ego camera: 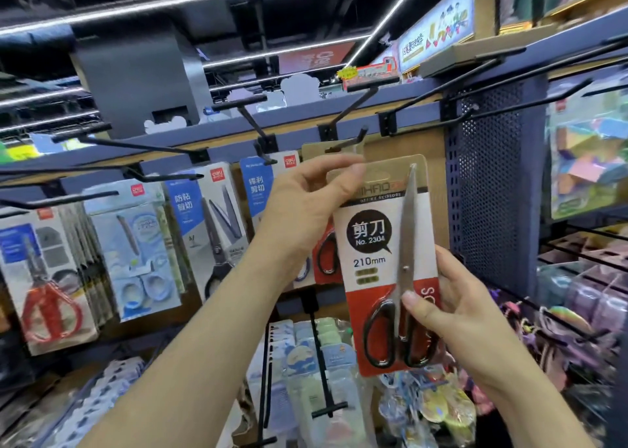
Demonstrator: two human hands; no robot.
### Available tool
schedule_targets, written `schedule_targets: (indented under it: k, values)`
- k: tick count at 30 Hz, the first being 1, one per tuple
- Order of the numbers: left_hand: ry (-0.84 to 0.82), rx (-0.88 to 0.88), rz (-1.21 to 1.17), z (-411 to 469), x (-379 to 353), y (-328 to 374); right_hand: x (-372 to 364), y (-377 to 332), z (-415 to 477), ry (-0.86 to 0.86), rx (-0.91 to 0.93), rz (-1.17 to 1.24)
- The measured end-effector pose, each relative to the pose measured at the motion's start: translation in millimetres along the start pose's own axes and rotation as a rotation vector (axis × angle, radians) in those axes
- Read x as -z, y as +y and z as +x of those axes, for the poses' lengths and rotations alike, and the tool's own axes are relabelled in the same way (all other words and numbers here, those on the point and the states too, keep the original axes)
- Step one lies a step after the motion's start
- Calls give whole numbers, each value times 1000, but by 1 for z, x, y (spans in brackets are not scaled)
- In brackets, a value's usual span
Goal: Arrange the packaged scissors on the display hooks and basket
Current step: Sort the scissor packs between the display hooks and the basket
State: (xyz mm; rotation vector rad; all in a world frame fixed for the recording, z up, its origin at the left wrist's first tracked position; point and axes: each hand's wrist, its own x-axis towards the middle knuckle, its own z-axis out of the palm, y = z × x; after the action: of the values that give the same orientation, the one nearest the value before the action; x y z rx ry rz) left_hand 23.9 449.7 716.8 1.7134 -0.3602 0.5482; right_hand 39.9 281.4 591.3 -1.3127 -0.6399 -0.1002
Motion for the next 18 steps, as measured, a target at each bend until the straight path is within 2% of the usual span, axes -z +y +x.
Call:
schedule_targets:
  k: [4,8,12,18]
  values:
    - [-24,-65,38,-5,0,14,-6,-1,1,-20,19,65]
    - [103,-178,-36,-3,-4,24,-9,-4,1,-8,-9,61]
    - [185,-225,13,5,-10,25,-11,-6,0,3,-29,-19]
    - [191,-176,52,13,-14,31,-15,-12,-5,19,2,-92]
